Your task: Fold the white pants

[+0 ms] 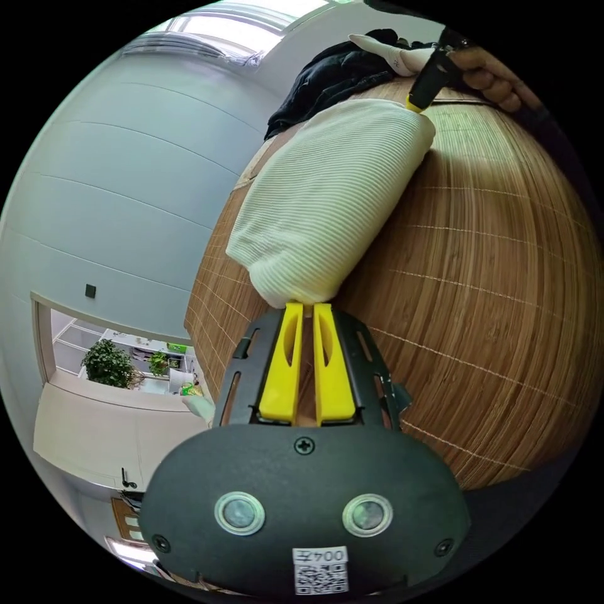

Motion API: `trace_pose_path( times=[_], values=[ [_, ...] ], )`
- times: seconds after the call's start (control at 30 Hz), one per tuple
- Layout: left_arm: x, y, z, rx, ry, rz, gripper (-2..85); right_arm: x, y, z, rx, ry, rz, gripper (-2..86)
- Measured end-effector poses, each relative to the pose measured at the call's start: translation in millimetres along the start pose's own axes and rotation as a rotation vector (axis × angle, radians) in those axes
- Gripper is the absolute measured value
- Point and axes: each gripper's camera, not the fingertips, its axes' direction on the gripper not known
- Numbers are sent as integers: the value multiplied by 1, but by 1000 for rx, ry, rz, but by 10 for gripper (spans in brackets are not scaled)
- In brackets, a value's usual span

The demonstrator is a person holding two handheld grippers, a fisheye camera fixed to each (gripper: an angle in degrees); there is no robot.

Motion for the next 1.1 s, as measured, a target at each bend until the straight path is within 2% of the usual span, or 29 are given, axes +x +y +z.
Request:
trace_pose_path(
  times=[0.23,0.37,0.53,0.7,0.77,0.83,1.0,1.07,1.1],
  values=[
    [-15,17,36,-89,46,29,7,9,-15,6,-39,-43,14,8],
    [-14,17,35,-92,38,51,7,24,-20,-8,-70,-252,11,63],
    [-10,15,40,-130,-14,92,6,14,-25,-20,-91,-298,-77,133],
    [-34,17,45,-145,-7,42,6,-44,-32,10,-209,-117,-260,129],
    [-40,19,46,-150,-3,37,6,-64,-35,16,-191,-45,-326,78],
    [-45,21,49,-164,4,39,6,-75,-37,14,-176,-56,-354,52],
    [-63,22,59,-215,-39,-3,6,-61,-37,29,-311,-74,-178,24],
    [-90,29,57,-251,-142,-99,6,-58,-38,10,-242,-69,-139,47],
    [-122,36,46,-246,-173,-217,6,-56,-37,2,-204,-62,-122,49]
  ],
)
